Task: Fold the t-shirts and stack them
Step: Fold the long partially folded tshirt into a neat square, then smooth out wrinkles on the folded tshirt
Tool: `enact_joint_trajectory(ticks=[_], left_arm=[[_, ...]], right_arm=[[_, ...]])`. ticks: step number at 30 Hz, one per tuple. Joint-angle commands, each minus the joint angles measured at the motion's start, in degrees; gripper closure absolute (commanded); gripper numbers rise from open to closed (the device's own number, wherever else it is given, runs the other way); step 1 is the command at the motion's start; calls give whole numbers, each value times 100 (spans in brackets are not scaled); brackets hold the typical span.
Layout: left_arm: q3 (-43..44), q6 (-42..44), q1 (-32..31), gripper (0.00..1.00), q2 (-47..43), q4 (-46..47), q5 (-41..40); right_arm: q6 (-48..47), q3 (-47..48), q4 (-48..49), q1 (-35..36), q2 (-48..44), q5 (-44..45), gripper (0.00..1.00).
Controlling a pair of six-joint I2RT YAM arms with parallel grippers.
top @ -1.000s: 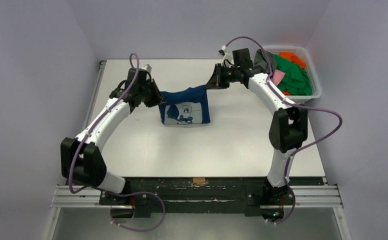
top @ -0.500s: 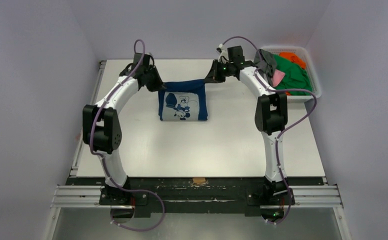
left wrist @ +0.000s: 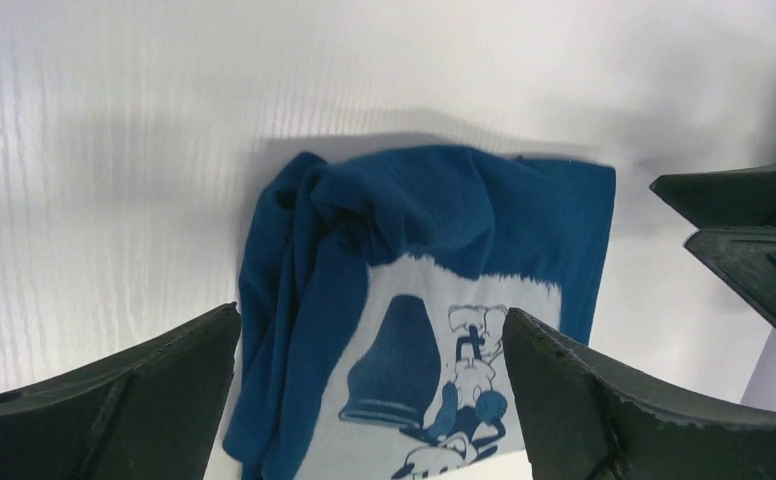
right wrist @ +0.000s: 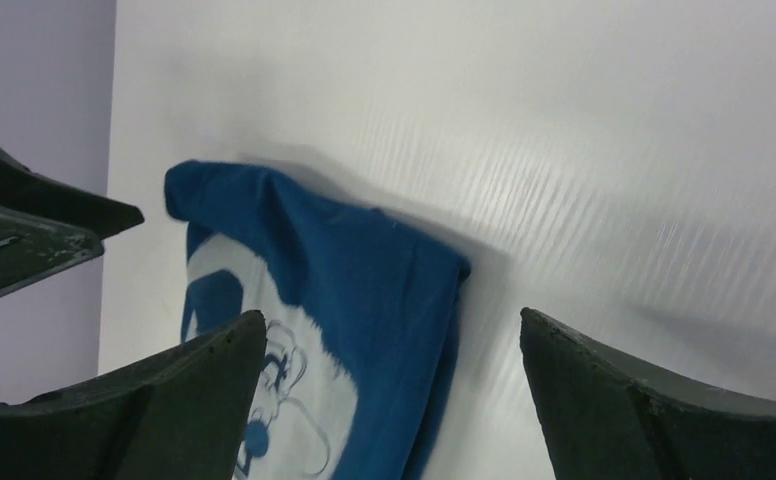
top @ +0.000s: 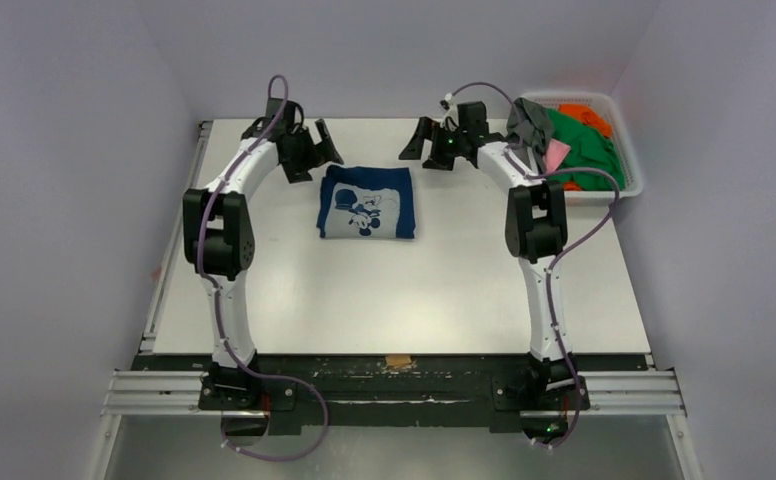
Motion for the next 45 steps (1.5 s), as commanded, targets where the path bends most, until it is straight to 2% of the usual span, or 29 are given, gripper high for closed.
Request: enact_joint_trajectory(ticks=[1, 5, 9, 11, 16, 21, 27, 32, 37, 40, 45], left_arm=[[-559, 500, -16, 0, -555, 152, 399], [-587, 745, -16, 4, -381, -173, 682], [-1151, 495, -94, 4, -946, 608, 1501], [-1400, 351, -197, 2, -1331, 846, 1492], [-1829, -274, -280, 0, -1732, 1402, 1568], [-1824, -756, -446, 0, -1204, 1949, 2053], [-1044, -738, -477, 0, 62, 1616, 1793], [520, -591, -311, 0, 964, 747, 996], [1594, -1193, -187, 0, 1719, 709, 1275], [1810, -1525, -41, 0, 1796, 844, 1407], [2139, -1347, 163, 0, 1447, 560, 861]], right_arm=[[-153, -1179, 431, 20, -1364, 46, 2], [-304, -2252, 445, 209, -2069, -411, 1], [-478, -2660, 261, 574, -2503, -741, 1], [-501, -2826, 333, 762, -2649, -878, 1], [-450, -3042, 576, 1116, -2665, -1080, 1], [-305, -3206, 845, 1131, -2384, -1098, 1], [-464, -3442, 742, 1135, -1920, -1027, 1], [-1091, -3496, 223, 1134, -1698, -728, 1], [-1338, -3524, -47, 1127, -1620, -541, 1], [-1491, -3411, -193, 1125, -1756, -366, 1], [-1437, -3217, -265, 1114, -2115, -187, 1]])
